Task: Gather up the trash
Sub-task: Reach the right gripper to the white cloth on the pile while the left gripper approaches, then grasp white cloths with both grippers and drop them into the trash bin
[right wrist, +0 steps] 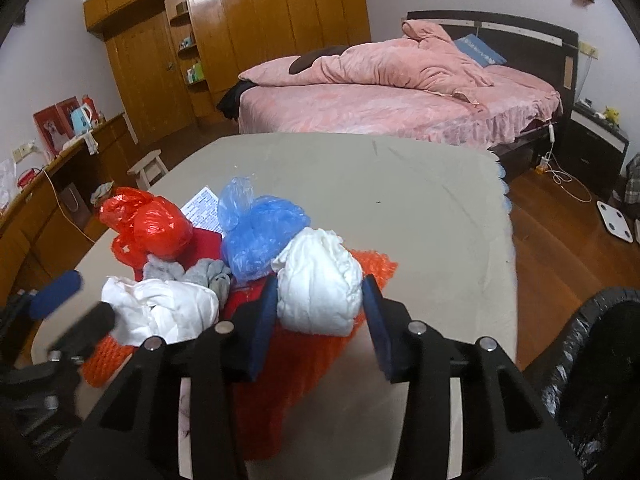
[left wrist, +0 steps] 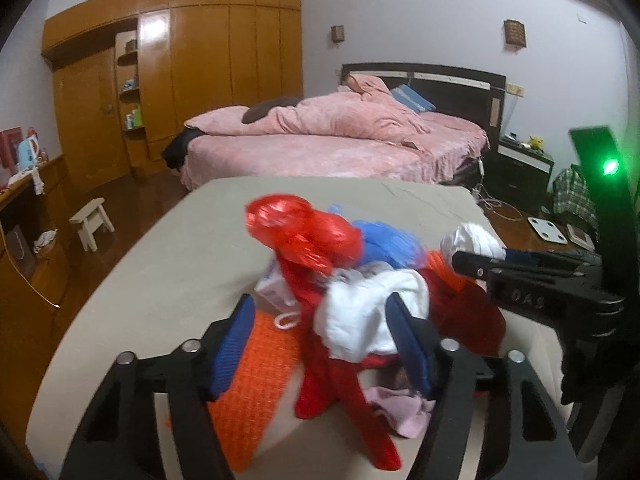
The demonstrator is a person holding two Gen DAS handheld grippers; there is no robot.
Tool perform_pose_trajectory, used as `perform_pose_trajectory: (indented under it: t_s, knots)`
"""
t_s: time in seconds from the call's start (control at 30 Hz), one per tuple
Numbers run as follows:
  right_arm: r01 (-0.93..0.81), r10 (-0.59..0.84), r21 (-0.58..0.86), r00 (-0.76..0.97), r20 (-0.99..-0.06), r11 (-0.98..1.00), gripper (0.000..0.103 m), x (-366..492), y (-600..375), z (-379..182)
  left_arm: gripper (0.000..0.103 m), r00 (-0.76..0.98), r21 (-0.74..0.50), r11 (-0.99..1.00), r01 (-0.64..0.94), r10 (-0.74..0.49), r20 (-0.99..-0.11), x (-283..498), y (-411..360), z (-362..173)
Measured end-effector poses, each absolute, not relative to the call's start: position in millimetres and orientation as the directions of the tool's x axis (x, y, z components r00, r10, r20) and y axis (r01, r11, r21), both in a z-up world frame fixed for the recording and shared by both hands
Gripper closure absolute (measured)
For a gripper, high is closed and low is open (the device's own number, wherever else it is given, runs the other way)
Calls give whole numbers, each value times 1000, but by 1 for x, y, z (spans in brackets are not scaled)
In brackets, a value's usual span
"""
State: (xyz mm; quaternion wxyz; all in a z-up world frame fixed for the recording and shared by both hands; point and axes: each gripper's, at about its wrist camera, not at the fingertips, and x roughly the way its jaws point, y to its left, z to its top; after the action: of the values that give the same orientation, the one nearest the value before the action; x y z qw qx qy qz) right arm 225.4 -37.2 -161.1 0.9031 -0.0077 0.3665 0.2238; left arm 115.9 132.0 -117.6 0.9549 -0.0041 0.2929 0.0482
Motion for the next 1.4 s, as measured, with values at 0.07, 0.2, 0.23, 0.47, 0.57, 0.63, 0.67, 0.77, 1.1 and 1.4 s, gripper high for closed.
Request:
perform_pose_trajectory:
  t_s: [0.07, 0.2, 0.23, 0.47, 0.57, 0.63, 0.67, 0.77, 1.1, 1.4]
  knots:
    - [-410, 398, 148, 635, -662, 900, 62, 221, -40, -159, 49, 819, 19, 996, -84, 80, -569, 118, 128, -122]
    - [-415, 396, 138, 641, -657, 899, 62, 213, -46, -156, 75, 812, 12, 998, -55, 52, -582, 121, 121, -130]
    - [-416, 398, 138, 642, -656, 899, 62, 212, -47, -156, 77, 812, 17, 998, -52, 53, -581, 121, 119, -131]
    - [-426, 411, 142, 648, -641, 893, 61, 197, -53, -145, 90, 828, 23, 999, -49, 54, -558, 114, 115, -125]
    - [-428, 419, 146, 660, -623, 892, 61, 189, -57, -136, 90, 839, 8, 999, -51, 47, -542, 108, 115, -116]
    - [-427, 422, 147, 671, -609, 892, 61, 184, -61, -128, 91, 852, -5, 999, -48, 38, -522, 103, 114, -105]
    - [-425, 422, 147, 681, -599, 893, 61, 180, -65, -122, 91, 857, -8, 999, -46, 35, -514, 102, 111, -101]
    - [-410, 418, 152, 701, -578, 899, 61, 172, -77, -109, 91, 873, -15, 1000, -26, 16, -487, 96, 104, -86]
    - [-316, 343, 145, 775, -530, 938, 61, 136, -148, -77, 91, 888, -39, 995, 89, -97, -449, 93, 57, -56]
    - [-136, 177, 116, 808, -562, 984, 61, 104, -240, -89, 91, 848, -55, 965, 257, -252, -466, 99, -15, -58]
